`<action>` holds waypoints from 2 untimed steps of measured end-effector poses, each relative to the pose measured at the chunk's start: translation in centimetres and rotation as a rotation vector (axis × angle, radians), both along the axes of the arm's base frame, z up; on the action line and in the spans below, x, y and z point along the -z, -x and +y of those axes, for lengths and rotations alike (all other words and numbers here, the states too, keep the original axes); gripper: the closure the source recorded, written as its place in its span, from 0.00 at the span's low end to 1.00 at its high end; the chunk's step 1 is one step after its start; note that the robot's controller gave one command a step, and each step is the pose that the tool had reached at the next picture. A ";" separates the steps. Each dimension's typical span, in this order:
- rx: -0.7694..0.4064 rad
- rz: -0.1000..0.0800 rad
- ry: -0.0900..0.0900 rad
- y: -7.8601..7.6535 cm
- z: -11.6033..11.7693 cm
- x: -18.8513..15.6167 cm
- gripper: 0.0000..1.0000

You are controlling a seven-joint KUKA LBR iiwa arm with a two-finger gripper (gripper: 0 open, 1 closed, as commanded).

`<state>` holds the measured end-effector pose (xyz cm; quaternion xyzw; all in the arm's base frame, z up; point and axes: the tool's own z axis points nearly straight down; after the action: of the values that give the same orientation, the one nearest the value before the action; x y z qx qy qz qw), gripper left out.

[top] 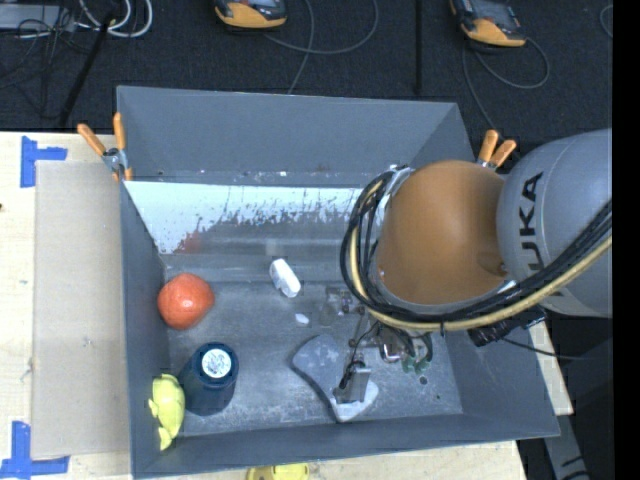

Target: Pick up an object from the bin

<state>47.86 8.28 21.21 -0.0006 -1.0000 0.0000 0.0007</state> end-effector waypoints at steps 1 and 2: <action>-0.105 -0.005 0.000 -4.0 -1.6 7.3 0.00; -0.287 -0.003 -0.001 -7.7 -3.0 14.1 0.00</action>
Offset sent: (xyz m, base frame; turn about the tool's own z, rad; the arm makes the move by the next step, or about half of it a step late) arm 0.0776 -0.0314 -0.1421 -0.2863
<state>55.59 5.31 7.08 0.1424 -0.9898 -0.0001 -0.0008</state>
